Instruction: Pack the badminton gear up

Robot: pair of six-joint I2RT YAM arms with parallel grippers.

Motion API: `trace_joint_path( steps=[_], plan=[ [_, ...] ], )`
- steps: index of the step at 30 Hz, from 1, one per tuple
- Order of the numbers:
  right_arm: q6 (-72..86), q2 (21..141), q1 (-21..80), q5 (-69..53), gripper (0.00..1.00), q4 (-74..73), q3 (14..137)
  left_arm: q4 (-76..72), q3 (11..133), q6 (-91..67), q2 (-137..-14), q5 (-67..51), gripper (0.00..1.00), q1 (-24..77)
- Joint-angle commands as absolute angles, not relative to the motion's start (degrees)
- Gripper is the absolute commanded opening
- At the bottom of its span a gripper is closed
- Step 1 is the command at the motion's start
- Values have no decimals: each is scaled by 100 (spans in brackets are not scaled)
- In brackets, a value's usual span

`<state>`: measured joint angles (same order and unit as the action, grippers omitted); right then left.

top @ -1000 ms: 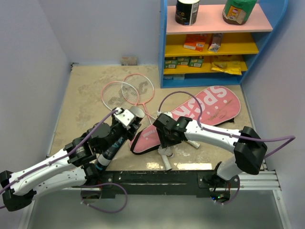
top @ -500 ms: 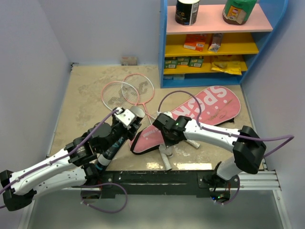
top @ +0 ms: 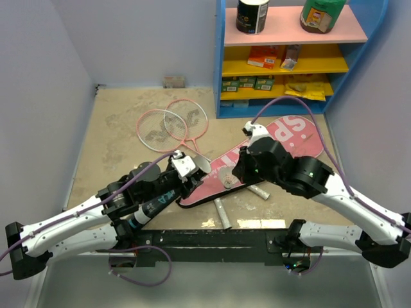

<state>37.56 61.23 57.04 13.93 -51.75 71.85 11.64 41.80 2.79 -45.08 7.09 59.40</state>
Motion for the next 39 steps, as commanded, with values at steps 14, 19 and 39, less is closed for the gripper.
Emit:
trace_joint_path(
  steps=[14, 19, 39],
  plan=[
    [3771, 5186, 5713, 528, 0, -4114, 7664, 677, 4131, 369, -4632, -2373, 0, 5959],
    [3858, 5229, 5722, 45, 0, -3632, 7393, 606, 4131, 343, -4579, -2487, 0, 5950],
    [4245, 5115, 5730, -1053, 0, -2699, 6118, 97, 3894, 79, -3805, -1723, 0, 5941]
  ],
)
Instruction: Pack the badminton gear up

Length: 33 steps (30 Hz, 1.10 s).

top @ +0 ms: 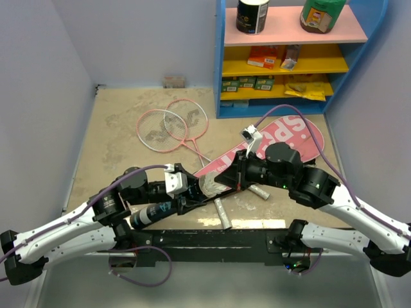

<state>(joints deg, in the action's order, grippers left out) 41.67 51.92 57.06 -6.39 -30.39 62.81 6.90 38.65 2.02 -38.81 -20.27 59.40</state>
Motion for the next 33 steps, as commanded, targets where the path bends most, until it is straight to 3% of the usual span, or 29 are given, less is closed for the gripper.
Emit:
trace_joint_path(
  steps=[1, 18, 33],
  plan=[
    [4236, 5133, 5757, -1107, 0, -2629, 6108, 97, 3902, 79, -3814, -1644, 0, 5933],
    [3920, 6170, 6697, -387, 0, -2979, 7048, 246, 3964, 62, -4069, -1415, 0, 5871],
    [3674, 6188, 6899, 123, 0, -3753, 7690, 352, 4008, 114, -4228, -1450, 0, 5871]
  ],
)
